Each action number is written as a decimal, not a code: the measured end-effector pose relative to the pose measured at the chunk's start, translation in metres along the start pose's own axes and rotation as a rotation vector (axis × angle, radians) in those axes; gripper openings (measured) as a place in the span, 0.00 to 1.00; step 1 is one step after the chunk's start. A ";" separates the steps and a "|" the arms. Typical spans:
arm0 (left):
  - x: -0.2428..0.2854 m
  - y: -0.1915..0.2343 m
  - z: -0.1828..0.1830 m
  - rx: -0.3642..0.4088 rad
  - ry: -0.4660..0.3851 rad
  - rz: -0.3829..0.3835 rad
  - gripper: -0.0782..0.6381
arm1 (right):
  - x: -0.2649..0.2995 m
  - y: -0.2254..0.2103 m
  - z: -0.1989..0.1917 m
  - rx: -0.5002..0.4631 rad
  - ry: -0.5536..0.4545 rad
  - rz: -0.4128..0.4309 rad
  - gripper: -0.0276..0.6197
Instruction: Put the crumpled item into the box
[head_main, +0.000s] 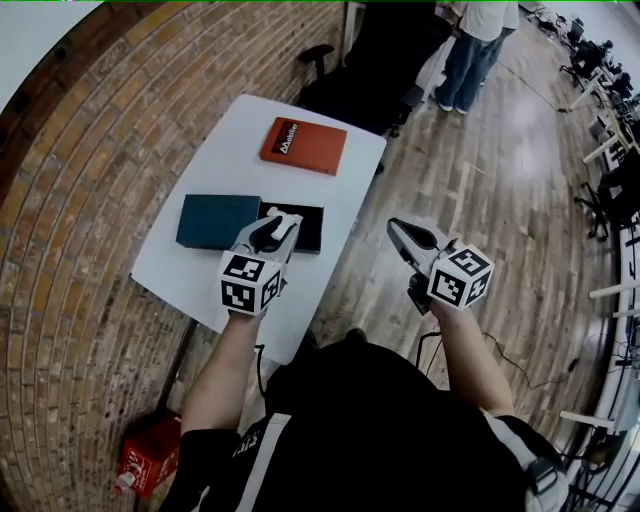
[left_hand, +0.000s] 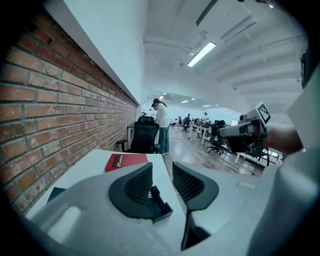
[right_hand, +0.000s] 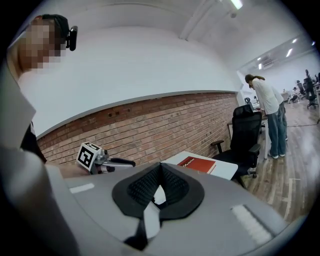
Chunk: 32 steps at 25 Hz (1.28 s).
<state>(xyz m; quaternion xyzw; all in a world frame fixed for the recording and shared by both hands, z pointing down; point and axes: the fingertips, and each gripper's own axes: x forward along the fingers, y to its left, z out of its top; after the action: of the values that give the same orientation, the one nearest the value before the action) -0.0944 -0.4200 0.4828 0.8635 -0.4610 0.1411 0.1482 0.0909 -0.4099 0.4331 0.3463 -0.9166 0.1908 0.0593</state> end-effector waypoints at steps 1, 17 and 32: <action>-0.001 -0.005 0.005 0.006 -0.004 -0.004 0.29 | -0.002 -0.001 0.001 -0.001 -0.003 0.011 0.04; -0.032 -0.032 0.054 0.013 -0.096 0.020 0.23 | -0.010 0.013 0.024 -0.170 -0.046 0.112 0.04; -0.049 -0.006 0.079 0.045 -0.173 0.139 0.17 | -0.010 0.028 0.028 -0.252 -0.096 0.158 0.04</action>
<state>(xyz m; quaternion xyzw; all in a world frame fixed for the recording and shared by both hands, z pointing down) -0.1073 -0.4099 0.3909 0.8415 -0.5277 0.0860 0.0783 0.0808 -0.3952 0.3964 0.2719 -0.9594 0.0617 0.0432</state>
